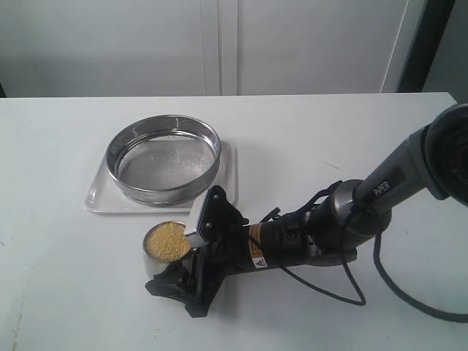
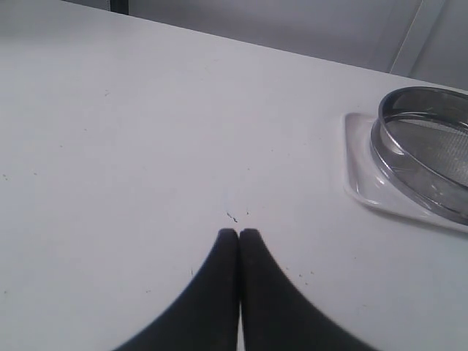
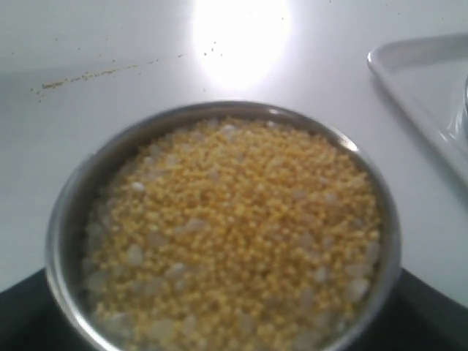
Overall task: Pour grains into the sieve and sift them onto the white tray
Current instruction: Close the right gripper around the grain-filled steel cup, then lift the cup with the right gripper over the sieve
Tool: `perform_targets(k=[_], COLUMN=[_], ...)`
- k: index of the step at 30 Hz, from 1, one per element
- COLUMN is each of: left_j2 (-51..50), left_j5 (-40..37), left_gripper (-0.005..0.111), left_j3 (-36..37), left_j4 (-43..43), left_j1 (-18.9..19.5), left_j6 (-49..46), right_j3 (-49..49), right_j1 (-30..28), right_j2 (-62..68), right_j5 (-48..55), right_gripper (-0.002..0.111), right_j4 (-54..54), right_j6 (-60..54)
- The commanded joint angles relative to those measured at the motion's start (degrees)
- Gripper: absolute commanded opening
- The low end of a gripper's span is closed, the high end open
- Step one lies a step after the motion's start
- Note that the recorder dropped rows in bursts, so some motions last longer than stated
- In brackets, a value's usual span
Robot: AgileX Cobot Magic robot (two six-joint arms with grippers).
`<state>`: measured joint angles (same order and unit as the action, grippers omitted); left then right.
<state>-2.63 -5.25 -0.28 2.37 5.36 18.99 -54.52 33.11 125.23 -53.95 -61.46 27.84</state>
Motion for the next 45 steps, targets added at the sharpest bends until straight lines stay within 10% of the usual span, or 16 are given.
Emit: perform_targets(k=[1, 27, 45], left_j2=[0.00, 0.00, 0.00], left_j5=[0.59, 0.59, 0.70], left_gripper=[0.000, 0.000, 0.000], left_j3=[0.28, 0.28, 0.28], left_j4=[-0.20, -0.20, -0.20], left_j1=[0.11, 0.11, 0.11], left_j6=[-0.21, -0.21, -0.21], right_j3=[-0.28, -0.42, -18.38], right_j1=[-0.04, -0.04, -0.04], right_j2=[-3.24, -20.94, -15.99], right_j5=[0.00, 19.65, 36.33], right_gripper=[0.000, 0.000, 0.000], right_j4=[0.31, -6.49, -17.73], right_j6=[2.97, 26.85, 35.40])
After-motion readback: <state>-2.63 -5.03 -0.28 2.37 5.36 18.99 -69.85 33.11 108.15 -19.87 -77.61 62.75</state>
